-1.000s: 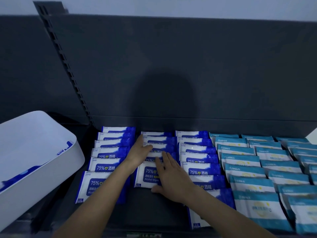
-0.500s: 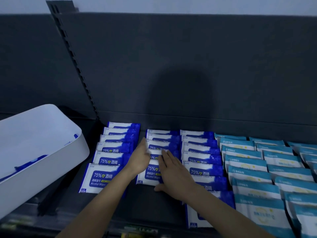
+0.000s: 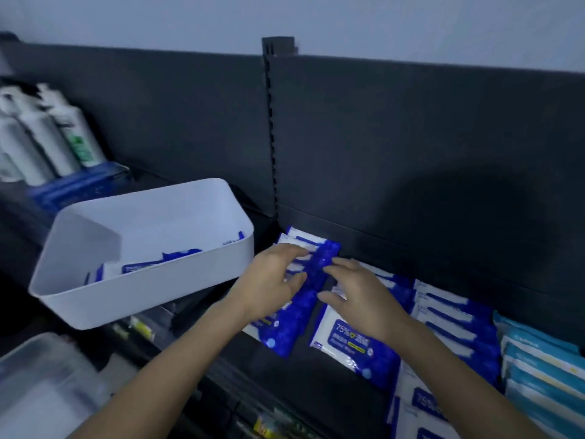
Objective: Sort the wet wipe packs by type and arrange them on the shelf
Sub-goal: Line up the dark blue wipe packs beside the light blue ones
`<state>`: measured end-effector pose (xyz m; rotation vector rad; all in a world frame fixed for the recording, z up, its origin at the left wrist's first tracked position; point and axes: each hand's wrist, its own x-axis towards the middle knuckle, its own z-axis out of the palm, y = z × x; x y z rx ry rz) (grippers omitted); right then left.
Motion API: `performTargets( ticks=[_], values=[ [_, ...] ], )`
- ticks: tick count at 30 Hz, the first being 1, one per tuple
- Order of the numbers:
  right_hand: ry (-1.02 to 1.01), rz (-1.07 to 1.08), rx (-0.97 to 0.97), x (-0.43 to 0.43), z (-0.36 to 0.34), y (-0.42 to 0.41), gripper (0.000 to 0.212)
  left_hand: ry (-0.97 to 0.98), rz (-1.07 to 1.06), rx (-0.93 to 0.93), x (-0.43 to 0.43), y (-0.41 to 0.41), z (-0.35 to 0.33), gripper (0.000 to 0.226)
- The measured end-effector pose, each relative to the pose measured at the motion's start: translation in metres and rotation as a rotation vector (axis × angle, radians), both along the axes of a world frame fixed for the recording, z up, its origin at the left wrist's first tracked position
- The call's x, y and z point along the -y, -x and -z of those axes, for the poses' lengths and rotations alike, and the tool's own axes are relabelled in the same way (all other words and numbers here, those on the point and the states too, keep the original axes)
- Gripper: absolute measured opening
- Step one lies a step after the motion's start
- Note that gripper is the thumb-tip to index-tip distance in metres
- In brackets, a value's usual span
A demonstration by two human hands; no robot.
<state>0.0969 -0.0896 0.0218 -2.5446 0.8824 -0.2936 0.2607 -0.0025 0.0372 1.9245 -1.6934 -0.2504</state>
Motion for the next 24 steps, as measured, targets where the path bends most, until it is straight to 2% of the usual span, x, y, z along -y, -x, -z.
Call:
performTargets(
  ticks=[5,9,11,13,16,18,21,24],
  values=[
    [0.011,-0.073,0.13,0.001,-0.039,-0.058,0.046,0.05,-0.08,0.099,-0.036,-0.06,-0.044,0.038],
    [0.042,-0.103,0.193,-0.001,-0.052,-0.114,0.042,0.024,-0.199,0.088,-0.067,-0.127,-0.065,0.036],
    [0.031,-0.114,0.19,-0.001,-0.05,-0.142,0.042,-0.077,-0.257,0.119,-0.078,-0.166,-0.066,0.037],
    [0.035,-0.114,0.149,-0.003,-0.048,-0.169,0.044,-0.267,-0.28,0.14,-0.085,-0.203,-0.061,0.042],
    [0.068,-0.12,0.096,-0.004,-0.043,-0.203,0.042,-0.625,-0.206,0.071,-0.088,-0.237,-0.049,0.062],
    [0.087,-0.13,0.039,-0.005,-0.037,-0.22,0.039,-0.793,-0.149,0.016,-0.083,-0.246,-0.043,0.075],
    [0.094,-0.049,-0.001,-0.006,-0.031,-0.231,0.035,-0.879,-0.07,-0.032,-0.071,-0.251,-0.035,0.079],
    [0.123,0.014,-0.006,-0.011,-0.028,-0.231,0.032,-0.907,-0.045,-0.093,-0.061,-0.254,-0.026,0.07]
  ],
)
